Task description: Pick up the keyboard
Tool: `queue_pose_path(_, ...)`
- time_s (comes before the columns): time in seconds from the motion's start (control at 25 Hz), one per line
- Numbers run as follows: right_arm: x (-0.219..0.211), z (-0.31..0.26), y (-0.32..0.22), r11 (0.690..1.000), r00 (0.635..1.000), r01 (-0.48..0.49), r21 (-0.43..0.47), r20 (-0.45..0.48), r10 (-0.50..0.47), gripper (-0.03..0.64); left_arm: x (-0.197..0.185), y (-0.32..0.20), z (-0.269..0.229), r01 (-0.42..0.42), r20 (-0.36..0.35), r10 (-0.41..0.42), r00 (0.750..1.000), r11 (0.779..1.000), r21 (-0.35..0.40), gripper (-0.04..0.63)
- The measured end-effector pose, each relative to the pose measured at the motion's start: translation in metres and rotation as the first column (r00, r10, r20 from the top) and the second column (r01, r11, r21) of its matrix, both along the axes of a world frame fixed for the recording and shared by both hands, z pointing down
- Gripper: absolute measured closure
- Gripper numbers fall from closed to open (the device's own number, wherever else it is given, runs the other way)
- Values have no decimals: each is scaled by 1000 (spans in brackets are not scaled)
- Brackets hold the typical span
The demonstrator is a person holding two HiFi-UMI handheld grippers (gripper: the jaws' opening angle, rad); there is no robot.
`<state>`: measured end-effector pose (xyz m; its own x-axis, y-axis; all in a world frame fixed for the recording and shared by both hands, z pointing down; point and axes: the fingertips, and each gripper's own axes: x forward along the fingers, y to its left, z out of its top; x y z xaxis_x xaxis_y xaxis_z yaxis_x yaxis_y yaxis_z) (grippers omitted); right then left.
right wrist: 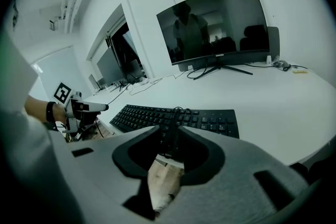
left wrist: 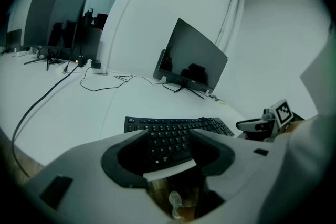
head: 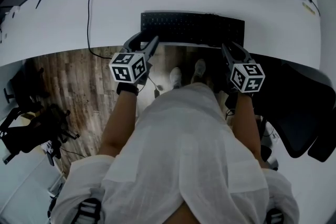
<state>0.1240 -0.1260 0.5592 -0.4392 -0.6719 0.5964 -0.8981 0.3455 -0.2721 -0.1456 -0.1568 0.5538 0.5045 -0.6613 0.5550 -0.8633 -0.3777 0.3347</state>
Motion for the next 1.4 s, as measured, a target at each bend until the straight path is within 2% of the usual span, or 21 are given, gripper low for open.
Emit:
queue_pose_path(0.2,10,12,-5,999,1000,8,-38,-16,-9,473,-5,-5,20,48,68,-44,997,997,-61,293)
queue_pose_path(0.44,21,28,-9,996,998,29,-85,-61,-34,386,-6,-11,38,80,147,-60,987,988,-131,238)
queue_pose_path(0.64,29,37,-13,993,995,21,-112,-99,-32,260,-11,-16,47,116,180,-86,980,980,-162,215)
queue_pose_path(0.8,35,45,-18,991,995,-6,-137,-100,-8,176,-13,-16,59,121,212,-75,974,970,-210,200)
queue_pose_path(0.96,40,56,-22,982,996,-46,-182,-85,31,84,-14,-17,67,128,214,-72,974,956,-263,189)
queue_pose_path(1.04,42,63,-23,976,996,-59,-210,-83,43,59,-12,-19,69,127,202,-71,977,953,-275,184)
queue_pose_path(1.16,44,69,-27,967,996,-70,-244,-73,53,49,-6,-20,82,95,179,-40,983,946,-309,181)
queue_pose_path(1.4,47,83,-32,951,996,-76,-301,-76,56,37,0,-25,93,79,179,-18,984,936,-343,175)
